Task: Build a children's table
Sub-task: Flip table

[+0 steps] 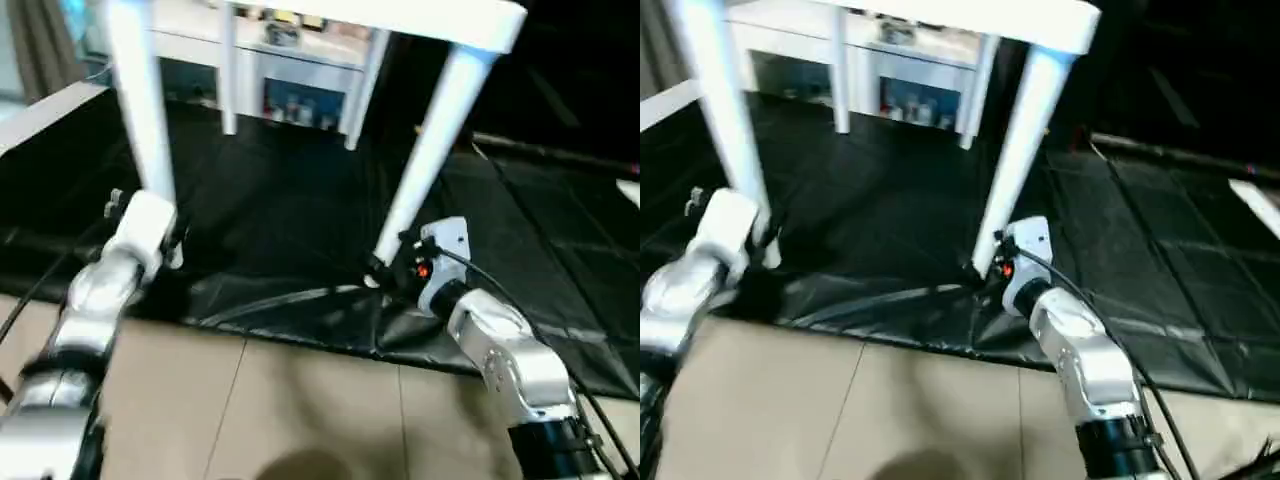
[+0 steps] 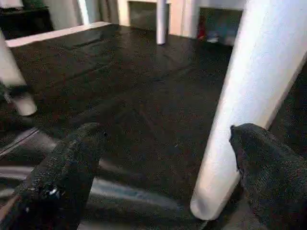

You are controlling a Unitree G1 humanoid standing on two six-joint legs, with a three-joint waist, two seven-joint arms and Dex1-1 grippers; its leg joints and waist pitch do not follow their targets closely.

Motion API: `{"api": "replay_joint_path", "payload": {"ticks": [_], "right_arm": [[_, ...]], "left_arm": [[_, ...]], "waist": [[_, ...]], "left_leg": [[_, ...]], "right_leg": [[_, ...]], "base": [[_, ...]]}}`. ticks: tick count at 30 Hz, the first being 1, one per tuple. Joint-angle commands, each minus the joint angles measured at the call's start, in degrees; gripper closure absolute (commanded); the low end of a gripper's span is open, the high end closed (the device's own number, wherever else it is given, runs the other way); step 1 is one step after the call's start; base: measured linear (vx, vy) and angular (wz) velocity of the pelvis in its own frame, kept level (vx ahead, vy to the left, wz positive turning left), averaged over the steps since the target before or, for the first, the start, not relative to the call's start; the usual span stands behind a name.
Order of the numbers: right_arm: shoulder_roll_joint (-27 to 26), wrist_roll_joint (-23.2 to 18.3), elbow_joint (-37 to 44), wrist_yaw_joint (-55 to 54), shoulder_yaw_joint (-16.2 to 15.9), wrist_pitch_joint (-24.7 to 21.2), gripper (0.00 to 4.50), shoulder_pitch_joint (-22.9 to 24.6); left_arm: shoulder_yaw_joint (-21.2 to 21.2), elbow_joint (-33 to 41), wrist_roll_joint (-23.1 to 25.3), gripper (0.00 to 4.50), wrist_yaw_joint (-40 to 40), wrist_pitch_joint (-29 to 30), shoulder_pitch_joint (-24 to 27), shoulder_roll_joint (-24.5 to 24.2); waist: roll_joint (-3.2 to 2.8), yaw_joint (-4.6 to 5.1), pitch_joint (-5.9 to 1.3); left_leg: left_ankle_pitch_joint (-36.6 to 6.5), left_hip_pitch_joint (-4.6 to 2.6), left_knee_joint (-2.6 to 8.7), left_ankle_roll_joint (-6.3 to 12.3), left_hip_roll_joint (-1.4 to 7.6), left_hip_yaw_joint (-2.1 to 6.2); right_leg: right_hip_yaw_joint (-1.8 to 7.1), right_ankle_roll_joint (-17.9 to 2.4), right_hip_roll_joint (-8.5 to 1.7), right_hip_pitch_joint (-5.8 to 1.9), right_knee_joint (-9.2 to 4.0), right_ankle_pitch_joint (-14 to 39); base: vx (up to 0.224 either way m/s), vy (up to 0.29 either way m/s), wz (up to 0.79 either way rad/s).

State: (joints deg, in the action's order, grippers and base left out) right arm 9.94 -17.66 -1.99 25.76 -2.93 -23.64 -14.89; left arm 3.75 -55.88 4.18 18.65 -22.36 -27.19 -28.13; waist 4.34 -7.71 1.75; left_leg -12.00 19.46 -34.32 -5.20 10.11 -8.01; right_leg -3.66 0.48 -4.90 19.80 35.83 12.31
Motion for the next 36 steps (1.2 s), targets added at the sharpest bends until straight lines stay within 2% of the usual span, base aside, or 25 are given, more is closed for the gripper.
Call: {"api": "replay_joint_path", "payload": {"ticks": [1,2,3,4,5,6,7,8,9,10,11,12,13,14,16,17,20,21,22,23,25,26,27,33,36], "right_arm": [[1.0,-0.81,1.39,1.11,-0.05,-0.56,0.0,0.91],[1.08,-0.78,1.43,1.37,0.01,-0.24,0.0,1.42],[0.8,-0.58,1.43,0.81,0.14,-0.14,0.0,1.99],[0.68,-0.48,1.49,0.56,0.14,-0.06,0.0,2.26],[0.52,-0.14,1.74,0.06,0.03,0.36,0.0,2.95],[0.42,0.01,1.88,-0.13,-0.08,0.56,0.0,3.27],[-0.27,0.24,2.4,-1.64,0.34,0.65,0.0,4.06],[-1.13,0.77,3.05,-3.57,0.77,0.73,0.0,5.08],[-1.48,0.98,3.27,-4.25,0.87,0.8,0.0,5.49],[-1.93,1.39,3.68,-5.29,1.05,0.95,0.0,6.19],[-2.28,1.91,4.46,-6.82,1.86,1.23,0.0,7.34],[-2.49,1.9,5.29,-8.28,3.57,1.43,0.0,8.41],[-2.8,1.93,5.68,-9.35,4.67,1.78,0.0,9.11],[-2.91,2.07,5.95,-9.97,5.1,1.76,0.0,9.49],[-3.06,2.57,7.08,-11.63,5.74,1.12,0.0,10.42],[-2.98,2.94,7.56,-12.23,5.78,0.58,0.0,10.8],[-2.71,6.48,7.13,-14.02,4.76,4.51,0.0,12.38],[-2.3,8.01,5.91,-13.89,3.52,6.94,0.0,13.1],[-2.19,8.33,5.62,-13.78,3.2,7.63,0.0,13.26],[-1.72,8.84,4.87,-13.27,2.54,8.36,0.0,13.56],[-1.28,8.92,4.16,-12.6,2.12,7.95,0.0,14.0],[-1.17,8.92,3.34,-13.01,2.33,6.53,0.0,14.09],[-1.28,8.99,2.97,-13.56,2.6,5.57,0.0,14.14],[-1.28,8.99,2.97,-13.56,2.6,5.57,0.0,14.14],[-1.28,8.99,2.97,-13.56,2.6,5.57,0.0,14.14]], "left_arm": [[0.55,3.23,-2.41,1.26,2.82,-1.43,1.61,1.07],[2.03,6.76,-4.73,1.26,3.86,-2.33,4.41,1.15],[3.4,10.73,-7.31,1.17,5.02,-2.75,7.37,1.47],[3.89,12.28,-8.27,1.01,5.3,-2.85,8.53,1.61],[4.78,16.44,-10.19,0.93,4.66,-2.54,11.21,2.17],[5.1,17.82,-10.85,0.84,4.4,-2.47,12.17,2.34],[6.08,23.16,-12.94,0.84,3.16,0.22,15.0,3.51],[6.81,28.94,-14.89,0.77,1.67,3.06,18.18,4.84],[7.06,30.66,-15.5,0.58,1.28,3.92,19.21,5.27],[7.25,33.83,-16.36,0.58,0.59,5.43,21.07,6.02],[6.61,40.15,-17.33,0.58,-0.89,8.76,24.45,7.53],[5.34,47.51,-18.32,0.58,-2.57,13.54,28.08,9.35],[4.74,50.93,-18.05,0.58,-3.59,15.08,29.74,10.22],[4.55,52.37,-17.87,0.58,-4.25,15.69,30.28,10.71],[4.04,54.6,-16.66,0.58,-5.81,16.56,30.39,11.69],[3.78,55.02,-16.17,0.58,-6.41,17.28,30.03,12.03],[2.99,54.9,-13.91,0.58,-7.99,18.8,28.75,12.94],[2.52,55.16,-12.83,0.58,-8.46,18.48,29.16,13.48],[2.36,55.36,-12.71,0.58,-8.52,18.71,29.32,13.56],[1.99,55.54,-12.4,0.58,-8.61,18.84,29.82,13.79],[1.29,57.37,-13.22,0.58,-8.25,21.57,31.18,13.89],[0.86,58.03,-13.18,0.58,-8.06,22.52,31.95,13.86],[0.58,58.73,-13.05,0.58,-8.25,23.39,32.42,13.77],[0.58,58.73,-13.05,0.58,-8.25,23.39,32.42,13.77],[0.58,58.73,-13.05,0.58,-8.25,23.39,32.42,13.77]], "waist": [[-1.47,0.65,-3.22],[-1.71,0.26,-3.69],[-1.76,0.34,-4.02],[-1.85,0.32,-4.04],[-1.64,0.32,-4.01],[-1.52,0.26,-3.63],[-1.54,0.28,-3.45],[-2.15,0.24,-3.32],[-1.8,0.34,-2.88],[-1.82,0.52,-2.77],[-2.19,0.47,-2.68],[-1.87,0.56,-2.2],[-1.87,0.78,-1.85],[-1.8,0.86,-1.85],[-1.72,0.93,-1.41],[-1.68,0.91,-1.32],[-1.46,1.25,-0.93],[-1.64,1.41,-1.08],[-1.52,1.6,-1.15],[-1.88,1.69,-1.16],[-1.64,2.37,-1.41],[-1.43,2.53,-1.44],[-1.54,2.78,-1.36],[-1.66,2.6,-1.82],[-1.7,2.65,-1.87]], "left_leg": [[-10.97,0.12,5.37,-2.51,3.36,0.95],[-7.37,-0.14,4.72,-2.05,3.29,0.51],[-3.01,0.68,4.28,-1.36,3.11,0.33],[-1.29,0.68,4.1,-1.01,3.0,0.14],[0.03,0.69,3.72,-0.46,2.92,-0.12],[-1.04,0.79,3.89,-0.12,2.76,-0.4],[-2.49,0.63,3.97,0.03,2.7,-0.56],[-5.28,0.75,4.48,-1.15,3.45,-0.17],[-9.01,0.47,4.77,-1.69,3.39,-0.48],[-10.32,0.47,4.89,-1.81,3.19,-0.46],[-12.12,0.43,5.12,-2.58,3.69,-0.36],[-14.58,0.61,5.51,-3.08,3.9,-0.3],[-17.64,0.28,5.57,-2.93,3.62,-0.52],[-18.73,0.16,5.49,-2.92,3.58,-0.59],[-21.03,0.05,5.66,-3.04,3.39,-0.46],[-21.33,0.08,5.75,-3.18,3.37,-0.35],[-24.2,-0.37,5.82,-3.68,3.02,-0.06],[-23.55,-0.1,5.86,-3.65,3.03,0.15],[-23.14,0.12,5.9,-3.67,3.12,0.16],[-22.98,0.11,5.89,-3.63,3.02,0.21],[-21.57,0.54,5.9,-3.22,3.05,0.21],[-21.63,0.47,5.83,-3.07,3.12,0.12],[-21.45,0.45,5.78,-2.72,3.06,0.06],[-15.48,0.57,5.39,-1.62,3.04,-0.35],[-14.55,0.57,5.37,-1.51,3.04,-0.4]], "right_leg": [[2.89,-8.19,-4.43,-1.15,-3.43,3.27],[2.69,-9.71,-4.16,-0.68,-2.61,-4.0],[2.5,-10.67,-3.82,-1.18,-1.81,-11.6],[2.38,-11.02,-3.5,-0.99,-1.69,-14.32],[2.35,-11.51,-3.19,-0.89,-1.44,-17.35],[2.32,-11.58,-3.0,-0.77,-1.73,-16.43],[2.37,-11.3,-2.94,-0.63,-2.01,-14.46],[2.42,-11.54,-3.61,-0.88,-1.82,-10.97],[2.38,-11.17,-3.27,-0.49,-2.65,-5.58],[2.48,-10.7,-3.13,-0.56,-2.82,-3.1],[2.68,-10.54,-3.44,-0.46,-2.9,-0.68],[2.71,-10.29,-3.45,-0.53,-3.05,2.77],[2.85,-9.35,-3.25,-0.01,-3.94,8.33],[3.0,-8.86,-3.23,0.1,-4.16,10.42],[3.17,-6.0,-3.07,0.51,-5.22,17.64],[3.13,-5.24,-3.11,0.48,-5.36,18.99],[2.99,-1.71,-3.44,0.88,-6.6,28.59],[3.0,-1.14,-3.54,0.68,-6.59,28.88],[2.97,-0.96,-3.51,0.61,-6.63,28.38],[2.93,-0.95,-3.38,0.72,-6.53,27.42],[2.92,-2.1,-3.01,0.46,-5.89,22.51],[2.95,-2.52,-2.92,0.55,-5.77,21.71],[3.01,-3.27,-2.81,0.64,-5.67,20.5],[3.1,-5.61,-2.5,0.19,-4.66,9.34],[3.07,-6.16,-2.46,-0.05,-4.38,7.1]], "base": [[0.052,-0.019,-0.02],[0.057,-0.021,-0.03],[0.057,-0.021,-0.03],[0.059,-0.017,-0.04],[0.051,-0.012,-0.01],[0.051,-0.012,-0.01],[0.0,0.0,0.0],[0.0,0.0,0.0],[0.0,0.0,0.0],[0.0,0.0,0.0],[0.0,0.0,0.0],[0.0,0.0,0.0],[0.0,0.0,0.0],[0.0,0.0,0.0],[0.0,0.0,0.0],[0.0,0.0,0.0],[0.0,0.0,0.0],[0.0,0.0,0.0],[0.0,0.0,0.0],[0.0,0.0,0.0],[0.0,0.0,0.0],[0.0,0.0,0.0],[0.0,0.0,0.0],[0.0,0.0,0.0],[0.0,0.0,0.0]]}}
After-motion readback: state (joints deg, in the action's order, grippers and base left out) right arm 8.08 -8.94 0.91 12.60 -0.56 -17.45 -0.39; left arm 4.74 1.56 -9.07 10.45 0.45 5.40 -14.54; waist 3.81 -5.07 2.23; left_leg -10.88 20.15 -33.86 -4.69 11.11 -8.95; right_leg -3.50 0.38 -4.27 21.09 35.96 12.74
